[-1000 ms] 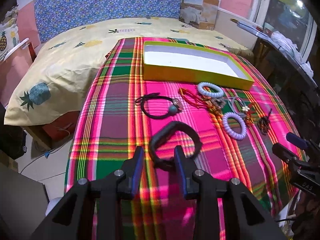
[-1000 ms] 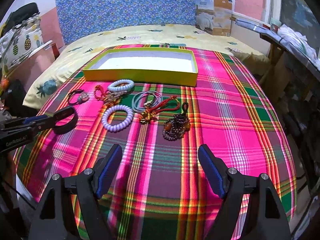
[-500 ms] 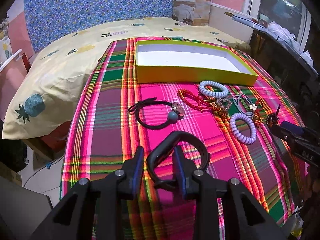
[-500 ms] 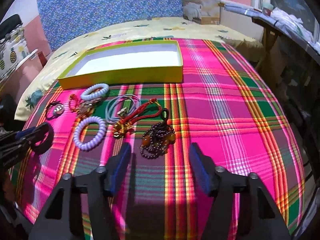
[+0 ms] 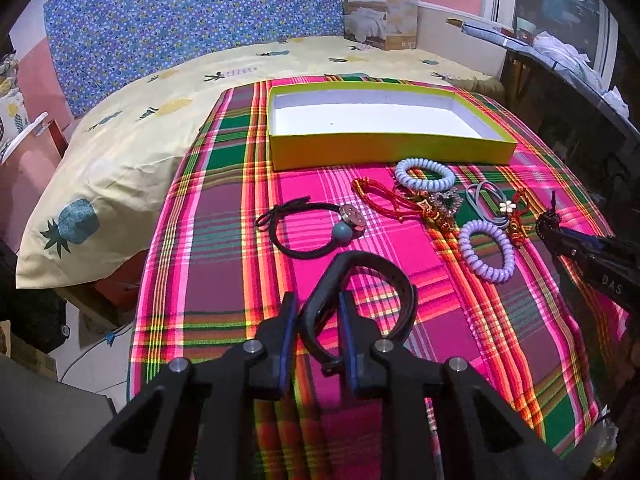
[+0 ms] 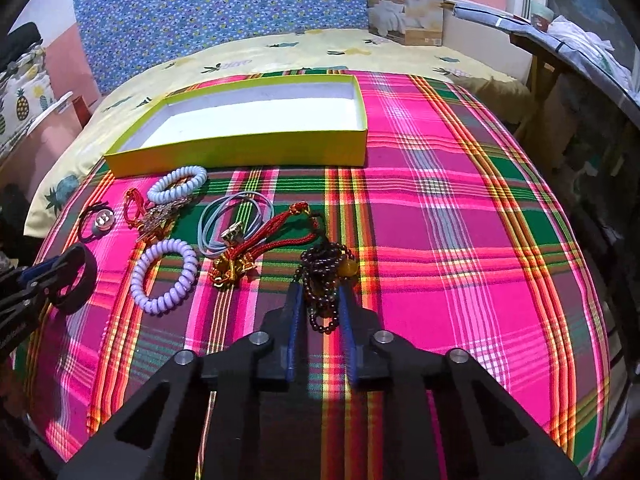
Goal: Organize jewelry
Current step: 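Grasp the black band bracelet with the left tool while the right grasps the dark beaded bracelet, then carry both bracelets into the yellow tray and open both tools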
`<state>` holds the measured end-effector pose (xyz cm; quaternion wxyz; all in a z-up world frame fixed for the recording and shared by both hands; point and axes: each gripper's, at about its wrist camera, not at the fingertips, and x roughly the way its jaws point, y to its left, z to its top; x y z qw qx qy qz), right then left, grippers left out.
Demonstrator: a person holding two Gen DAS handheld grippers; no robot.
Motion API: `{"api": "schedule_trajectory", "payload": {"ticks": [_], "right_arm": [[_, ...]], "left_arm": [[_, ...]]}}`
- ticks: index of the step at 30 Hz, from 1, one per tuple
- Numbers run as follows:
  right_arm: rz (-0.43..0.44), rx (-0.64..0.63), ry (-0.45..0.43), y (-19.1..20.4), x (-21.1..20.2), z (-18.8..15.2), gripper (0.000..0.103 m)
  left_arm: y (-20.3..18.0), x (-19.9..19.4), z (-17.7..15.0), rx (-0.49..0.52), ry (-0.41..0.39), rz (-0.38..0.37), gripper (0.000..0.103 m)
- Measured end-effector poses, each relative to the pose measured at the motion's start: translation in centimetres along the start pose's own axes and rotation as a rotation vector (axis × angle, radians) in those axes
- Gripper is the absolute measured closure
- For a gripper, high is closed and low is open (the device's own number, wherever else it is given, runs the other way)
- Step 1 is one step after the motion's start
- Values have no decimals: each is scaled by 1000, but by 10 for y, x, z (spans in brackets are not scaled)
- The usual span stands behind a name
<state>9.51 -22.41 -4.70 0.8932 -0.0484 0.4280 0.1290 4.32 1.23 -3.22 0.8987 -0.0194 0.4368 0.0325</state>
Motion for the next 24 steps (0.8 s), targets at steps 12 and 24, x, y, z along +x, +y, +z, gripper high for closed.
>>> {"api": "schedule_trajectory", "payload": {"ticks": [12, 24], "right_arm": [[19, -17, -26, 2, -18, -8, 97], [39, -24, -63, 4, -36, -8, 97]], "left_arm": [[-3, -18, -5, -6, -25, -40, 90], [-7, -37, 1, -4, -65, -78, 90]]}}
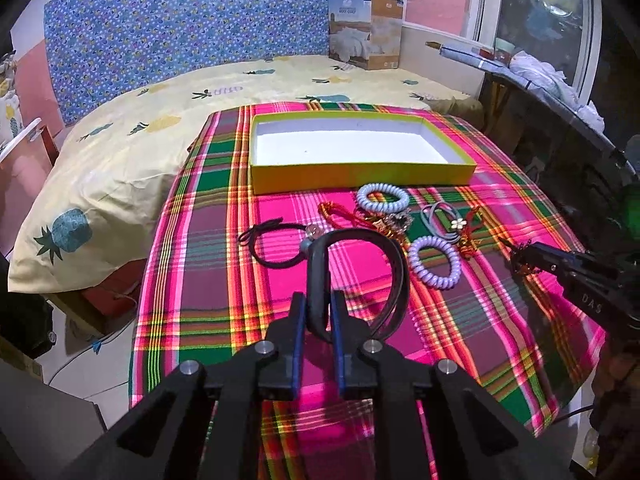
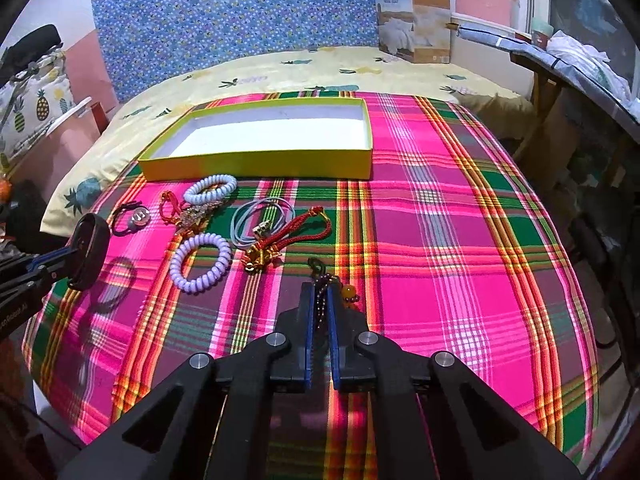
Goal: Organize jewelry
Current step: 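Carry both bracelets into the yellow tray and open both tools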
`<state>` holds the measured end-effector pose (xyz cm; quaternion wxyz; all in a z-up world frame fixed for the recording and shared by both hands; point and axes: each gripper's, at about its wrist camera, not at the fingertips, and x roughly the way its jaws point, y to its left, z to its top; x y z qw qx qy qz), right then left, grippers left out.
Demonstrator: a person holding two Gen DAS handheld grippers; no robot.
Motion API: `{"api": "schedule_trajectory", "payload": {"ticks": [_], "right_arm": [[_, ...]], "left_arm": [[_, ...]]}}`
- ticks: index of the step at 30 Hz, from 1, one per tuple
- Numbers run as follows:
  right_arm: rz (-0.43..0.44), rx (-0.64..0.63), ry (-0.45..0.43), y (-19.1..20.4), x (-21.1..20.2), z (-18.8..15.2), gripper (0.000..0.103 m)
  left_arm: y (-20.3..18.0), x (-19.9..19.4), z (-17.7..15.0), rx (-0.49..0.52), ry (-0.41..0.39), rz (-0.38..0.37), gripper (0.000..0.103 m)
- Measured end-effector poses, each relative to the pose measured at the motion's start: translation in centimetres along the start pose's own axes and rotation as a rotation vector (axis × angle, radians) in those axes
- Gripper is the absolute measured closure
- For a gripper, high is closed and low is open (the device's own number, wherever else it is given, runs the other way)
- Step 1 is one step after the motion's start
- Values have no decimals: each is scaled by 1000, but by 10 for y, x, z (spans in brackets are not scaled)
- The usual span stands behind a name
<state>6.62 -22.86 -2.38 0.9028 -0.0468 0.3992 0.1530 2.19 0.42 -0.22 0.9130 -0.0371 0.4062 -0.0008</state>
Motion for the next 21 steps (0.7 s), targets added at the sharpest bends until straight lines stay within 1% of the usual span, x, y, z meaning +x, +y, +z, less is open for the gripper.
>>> {"api": "schedule_trajectory", "payload": {"ticks": [6, 10, 15, 21], "right_arm": [[22, 2, -23, 0, -7, 6, 97], [51, 1, -40, 0, -12, 14, 97], [89, -15, -70, 2, -15, 32, 97], [126, -40, -114, 3, -8, 67, 97]], "left_arm": [[0, -3, 6, -1, -12, -17, 90], [-2, -2, 15, 4, -19, -28, 90], [-5, -1, 34, 19, -42, -40, 90], [-4, 10, 67, 32, -67, -44, 90]]}}
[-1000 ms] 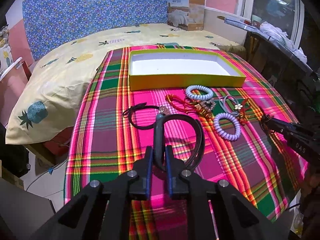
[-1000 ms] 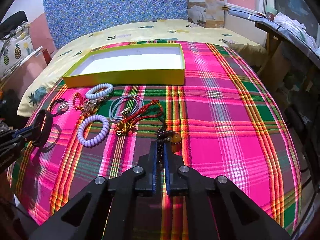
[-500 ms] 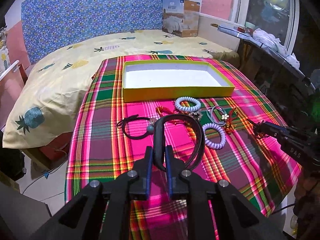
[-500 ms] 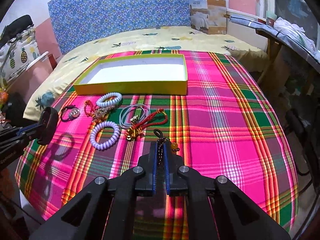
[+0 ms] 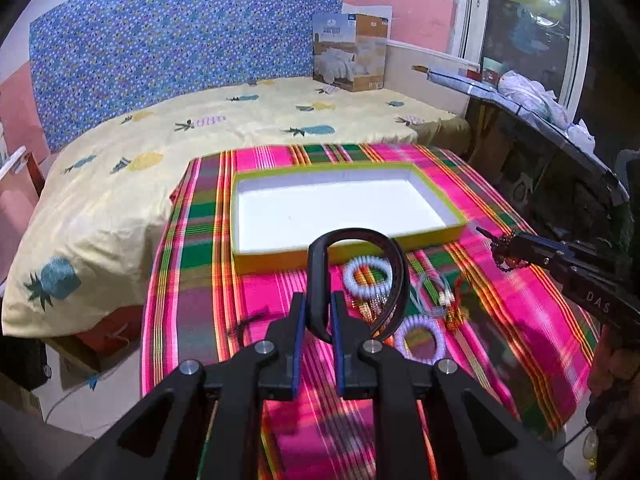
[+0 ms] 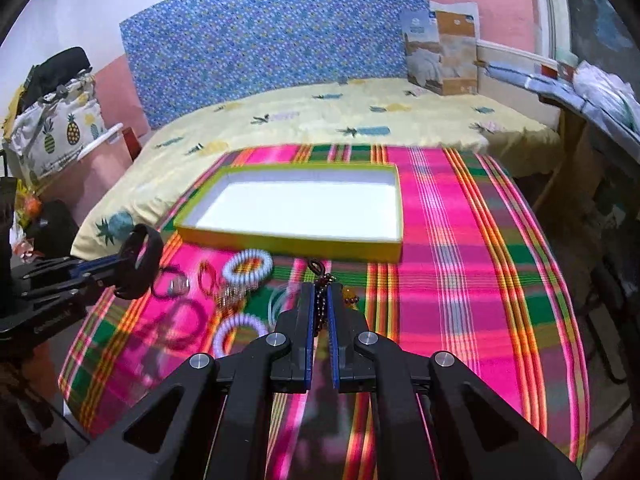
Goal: Organize jewelry
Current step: 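Carry both bracelets into the yellow tray and open both tools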
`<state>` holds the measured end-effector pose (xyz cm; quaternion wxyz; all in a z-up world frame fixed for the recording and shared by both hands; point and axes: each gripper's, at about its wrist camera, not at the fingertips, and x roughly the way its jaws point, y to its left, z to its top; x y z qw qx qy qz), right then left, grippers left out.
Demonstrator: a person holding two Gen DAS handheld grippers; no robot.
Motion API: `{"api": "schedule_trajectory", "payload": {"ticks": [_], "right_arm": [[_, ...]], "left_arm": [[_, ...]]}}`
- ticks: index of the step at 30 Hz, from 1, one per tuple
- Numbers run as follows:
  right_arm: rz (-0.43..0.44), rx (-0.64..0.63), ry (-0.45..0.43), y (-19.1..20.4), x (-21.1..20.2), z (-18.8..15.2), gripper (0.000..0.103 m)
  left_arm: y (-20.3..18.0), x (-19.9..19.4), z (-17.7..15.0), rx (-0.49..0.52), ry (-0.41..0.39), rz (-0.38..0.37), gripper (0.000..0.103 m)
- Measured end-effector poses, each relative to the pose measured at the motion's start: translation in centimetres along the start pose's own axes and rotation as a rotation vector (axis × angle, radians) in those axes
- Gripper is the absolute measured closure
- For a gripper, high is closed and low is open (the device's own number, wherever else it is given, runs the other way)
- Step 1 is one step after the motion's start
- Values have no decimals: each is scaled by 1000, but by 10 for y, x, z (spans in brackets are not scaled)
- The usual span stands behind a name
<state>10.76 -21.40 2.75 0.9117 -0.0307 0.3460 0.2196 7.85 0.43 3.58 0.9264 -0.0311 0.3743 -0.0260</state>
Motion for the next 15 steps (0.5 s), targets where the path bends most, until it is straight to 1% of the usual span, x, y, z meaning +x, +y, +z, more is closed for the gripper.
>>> {"api": "schedule_trajectory", "payload": {"ticks": [3, 7, 13, 15], "right_arm": [[16, -17, -15, -1, 15, 22, 97], [20, -28, -14, -7, 43, 43, 97], [18, 2, 45, -33, 102, 67, 97], [10, 2, 56, -39, 116, 71, 97]], "left_arm": [[6, 14, 16, -11, 7, -5, 90], [14, 39, 35, -14, 18, 14, 90], [30, 86, 60, -24, 55, 46, 90], [35, 101, 67, -27, 68, 64, 90]]}}
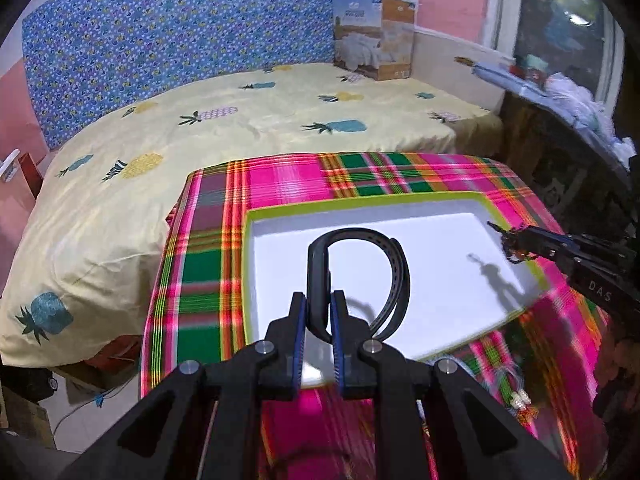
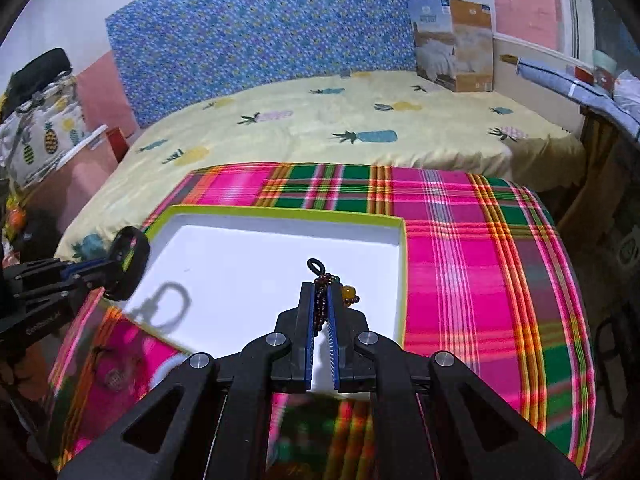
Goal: Organize jewelry
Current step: 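Carry both bracelets into the yellow tray and open both tools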
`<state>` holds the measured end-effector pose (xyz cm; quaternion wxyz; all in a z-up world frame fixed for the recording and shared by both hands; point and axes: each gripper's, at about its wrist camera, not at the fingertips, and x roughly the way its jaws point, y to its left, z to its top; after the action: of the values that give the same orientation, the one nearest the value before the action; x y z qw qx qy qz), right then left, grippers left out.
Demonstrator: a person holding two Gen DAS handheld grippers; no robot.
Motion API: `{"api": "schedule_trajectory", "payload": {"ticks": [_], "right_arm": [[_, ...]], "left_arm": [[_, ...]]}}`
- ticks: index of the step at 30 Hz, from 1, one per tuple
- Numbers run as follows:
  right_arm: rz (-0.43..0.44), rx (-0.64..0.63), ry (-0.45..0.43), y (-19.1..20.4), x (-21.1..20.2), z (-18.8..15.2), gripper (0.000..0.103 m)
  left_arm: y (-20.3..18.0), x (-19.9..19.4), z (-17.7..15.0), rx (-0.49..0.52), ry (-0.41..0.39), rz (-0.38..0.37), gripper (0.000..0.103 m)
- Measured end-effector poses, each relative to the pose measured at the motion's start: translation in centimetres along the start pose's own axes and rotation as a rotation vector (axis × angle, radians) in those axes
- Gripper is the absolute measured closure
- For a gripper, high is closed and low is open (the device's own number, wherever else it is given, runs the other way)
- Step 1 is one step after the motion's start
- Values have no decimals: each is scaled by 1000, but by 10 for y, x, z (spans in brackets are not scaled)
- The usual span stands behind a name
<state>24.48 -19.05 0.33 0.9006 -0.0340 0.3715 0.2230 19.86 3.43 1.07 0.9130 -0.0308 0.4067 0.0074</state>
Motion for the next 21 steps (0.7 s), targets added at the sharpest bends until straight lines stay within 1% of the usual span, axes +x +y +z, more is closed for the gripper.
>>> {"api": "schedule_trajectory", "payload": {"ticks": [3, 10, 13, 18, 20, 21], "right_arm": [[-12, 0, 25, -10, 24, 8, 97], [-29, -6, 58, -21, 54, 18, 97], [-32, -4, 67, -24, 61, 19, 97], [-24, 9, 79, -28, 62, 21, 97], [-31, 8, 80, -27, 63, 22, 92], [-30, 9, 80, -26, 62, 22, 86]], "left_arm": [[5, 21, 10, -7, 23, 16, 90], [7, 55, 21, -3, 66, 38, 90], [7, 65, 21, -1, 86, 41, 90], [8, 67, 21, -10, 85, 32, 89], [7, 66, 22, -4, 77, 34, 89], [7, 65, 22, -3, 77, 33, 89]]}}
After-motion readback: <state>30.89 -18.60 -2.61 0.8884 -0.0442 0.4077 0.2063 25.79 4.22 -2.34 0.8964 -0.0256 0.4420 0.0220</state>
